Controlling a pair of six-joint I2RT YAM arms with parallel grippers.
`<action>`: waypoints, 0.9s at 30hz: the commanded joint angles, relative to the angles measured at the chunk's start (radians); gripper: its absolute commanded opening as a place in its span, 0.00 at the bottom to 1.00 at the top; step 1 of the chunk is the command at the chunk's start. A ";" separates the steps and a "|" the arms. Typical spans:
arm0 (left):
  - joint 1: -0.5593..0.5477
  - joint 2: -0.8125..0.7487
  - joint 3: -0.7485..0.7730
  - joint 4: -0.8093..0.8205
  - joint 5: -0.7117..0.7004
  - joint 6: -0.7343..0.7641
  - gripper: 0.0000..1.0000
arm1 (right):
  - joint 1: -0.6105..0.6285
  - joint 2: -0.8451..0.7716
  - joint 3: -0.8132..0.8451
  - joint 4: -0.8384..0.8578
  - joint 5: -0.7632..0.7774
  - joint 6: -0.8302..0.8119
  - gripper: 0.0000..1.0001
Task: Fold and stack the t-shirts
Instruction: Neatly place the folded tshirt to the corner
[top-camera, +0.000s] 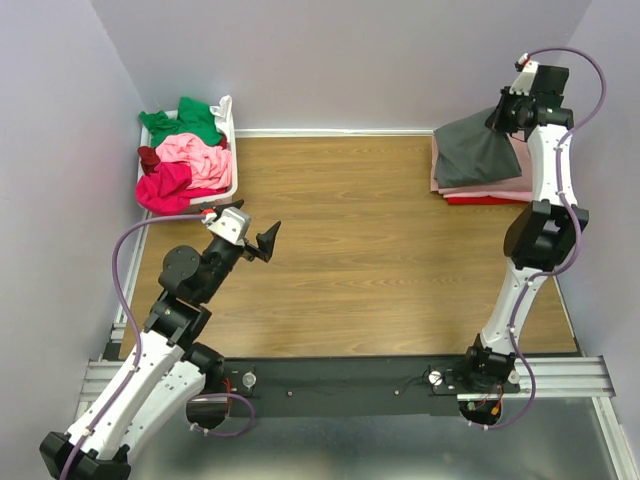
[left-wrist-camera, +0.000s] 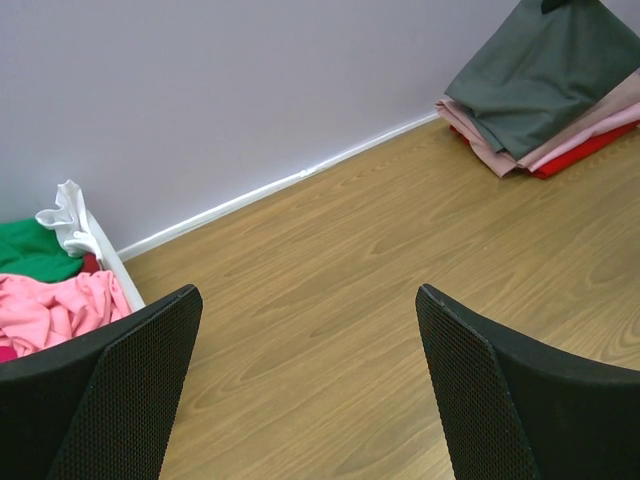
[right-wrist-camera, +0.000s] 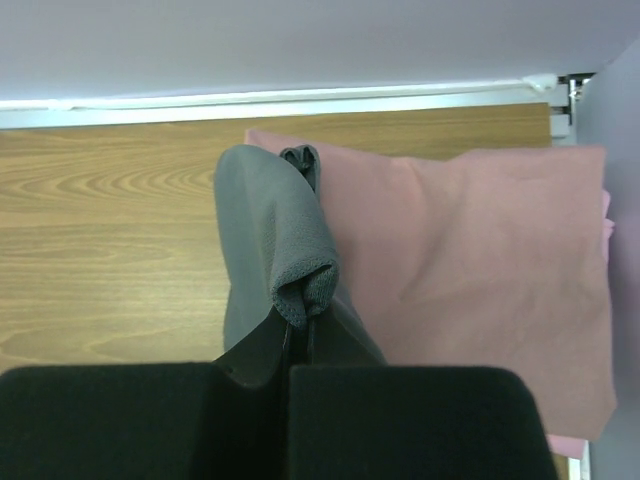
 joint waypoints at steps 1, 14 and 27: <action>0.005 0.000 -0.014 0.019 0.028 0.008 0.95 | -0.006 0.036 0.040 0.046 0.087 -0.039 0.00; 0.003 0.011 -0.012 0.021 0.036 0.010 0.95 | 0.024 0.059 0.033 0.091 0.219 -0.103 0.00; 0.003 0.003 -0.012 0.019 0.036 0.008 0.95 | 0.146 0.000 -0.023 0.232 0.638 -0.157 0.82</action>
